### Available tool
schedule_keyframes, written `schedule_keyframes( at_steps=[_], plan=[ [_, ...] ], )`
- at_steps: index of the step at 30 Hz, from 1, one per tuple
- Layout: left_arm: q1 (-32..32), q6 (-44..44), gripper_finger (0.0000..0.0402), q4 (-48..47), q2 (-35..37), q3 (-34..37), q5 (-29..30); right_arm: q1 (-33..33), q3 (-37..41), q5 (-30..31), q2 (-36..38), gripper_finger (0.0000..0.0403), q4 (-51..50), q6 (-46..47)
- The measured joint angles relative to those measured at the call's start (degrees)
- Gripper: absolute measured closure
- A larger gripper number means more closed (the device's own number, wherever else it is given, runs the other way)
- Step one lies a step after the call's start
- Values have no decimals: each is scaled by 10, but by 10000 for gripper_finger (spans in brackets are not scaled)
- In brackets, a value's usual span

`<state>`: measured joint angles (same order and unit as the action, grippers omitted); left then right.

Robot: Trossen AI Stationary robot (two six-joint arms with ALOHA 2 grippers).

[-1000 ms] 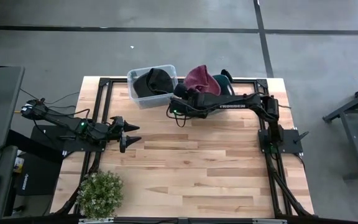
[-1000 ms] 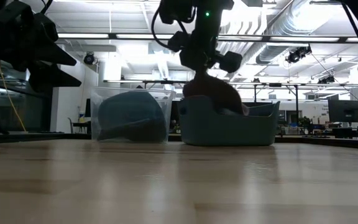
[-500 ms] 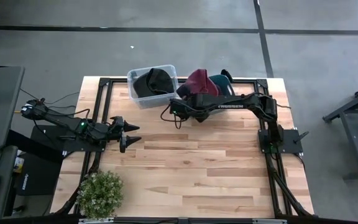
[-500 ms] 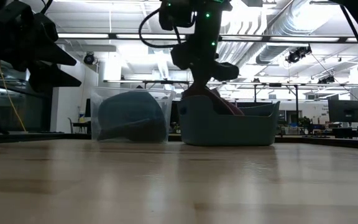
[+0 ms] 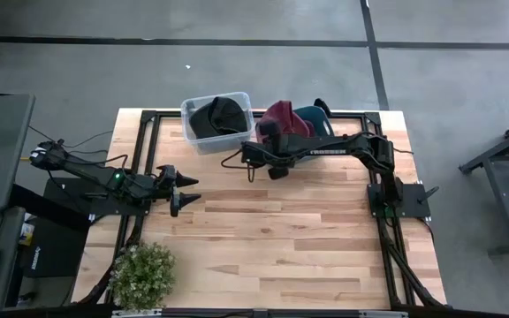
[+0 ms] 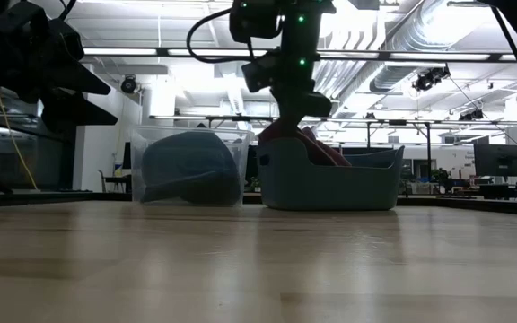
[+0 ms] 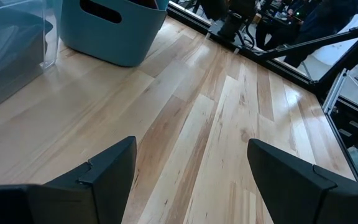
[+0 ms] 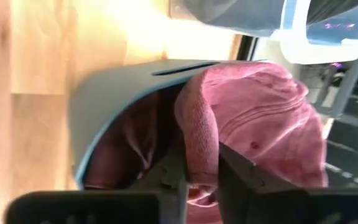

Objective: Pick & Place hat
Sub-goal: Put the red cap into the blue bin

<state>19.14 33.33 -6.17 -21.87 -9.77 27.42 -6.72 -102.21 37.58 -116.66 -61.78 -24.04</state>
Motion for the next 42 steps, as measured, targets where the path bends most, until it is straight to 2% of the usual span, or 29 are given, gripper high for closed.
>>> schedule_keyframes(
  at_steps=[11,15,20,26,30,36,40,42],
  plan=[
    [0,0,110,0,0,0,0,0,-1,-16,0,232,-56,152],
    [0,0,110,0,0,0,0,0,-1,-36,0,214,-78,190],
    [0,0,110,0,0,0,0,0,-1,-36,0,215,-100,232],
    [0,0,110,0,0,0,0,0,-1,-30,0,227,-123,270],
    [0,0,110,0,0,0,0,0,-1,-29,0,250,-162,271],
    [0,0,110,0,0,0,0,-8,-1,-17,0,327,-189,292],
    [0,0,110,0,0,0,0,-11,-1,-52,0,386,-185,299],
    [0,0,110,0,0,0,0,-11,-1,-69,0,398,-184,302]
  ],
)
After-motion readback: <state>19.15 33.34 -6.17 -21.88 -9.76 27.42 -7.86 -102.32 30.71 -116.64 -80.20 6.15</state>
